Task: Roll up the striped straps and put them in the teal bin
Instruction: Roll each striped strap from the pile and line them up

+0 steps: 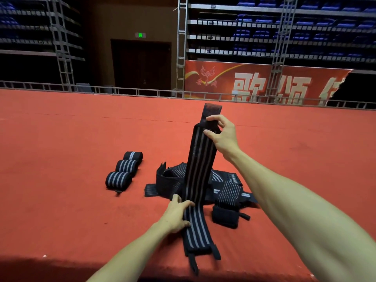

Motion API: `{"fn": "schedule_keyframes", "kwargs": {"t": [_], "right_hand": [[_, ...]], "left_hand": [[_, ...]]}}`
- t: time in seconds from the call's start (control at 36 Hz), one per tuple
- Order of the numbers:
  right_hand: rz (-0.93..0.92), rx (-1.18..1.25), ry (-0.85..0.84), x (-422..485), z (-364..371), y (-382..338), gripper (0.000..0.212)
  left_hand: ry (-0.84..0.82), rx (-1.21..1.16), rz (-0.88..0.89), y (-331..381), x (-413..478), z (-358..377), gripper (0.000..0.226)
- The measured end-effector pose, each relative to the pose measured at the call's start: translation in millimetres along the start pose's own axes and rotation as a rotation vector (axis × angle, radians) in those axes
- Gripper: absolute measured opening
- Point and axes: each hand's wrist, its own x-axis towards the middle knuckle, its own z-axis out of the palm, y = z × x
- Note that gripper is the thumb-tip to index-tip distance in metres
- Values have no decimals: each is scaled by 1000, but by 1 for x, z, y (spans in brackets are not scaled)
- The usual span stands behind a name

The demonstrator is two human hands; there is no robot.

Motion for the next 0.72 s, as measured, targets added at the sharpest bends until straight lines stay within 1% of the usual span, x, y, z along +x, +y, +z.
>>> {"fn": "schedule_keyframes", "kwargs": {"t": [0.08,0.14,0.25,0.31,0.36,0.42,0.5,0.53,0.61,0.67,0.72], "right_hand": [[20,13,-5,-3,1,4,33],[25,13,-19,-6,3,5,33],[56,10,-71,-11,8,12,36],[67,0,-92,-13,10,15,37],[75,-17,-110,-15,12,18,35],[84,-20,-127,-16,14,22,32],[100,-15,-136,-17,16,28,30],[111,-9,-136,-18,17,31,29],[124,6,-143,-22,19,39,25],[132,23,-156,-26,22,46,23],[154,37,-177,-33,25,51,21]], "left_hand": [[35,116,-22,0,-3,-2,57],[-16,165,-31,0,-7,-2,53],[-145,160,-105,-2,-10,-2,56],[-167,164,-107,0,-10,-4,58],[-147,146,-82,3,-12,-8,53],[-65,59,-35,8,-12,-14,36],[140,-161,-6,14,-8,-29,11],[211,-249,-4,17,-7,-36,8],[376,-562,-11,26,-5,-61,19],[445,-750,-16,29,5,-77,21],[495,-857,-13,29,18,-90,17]]}}
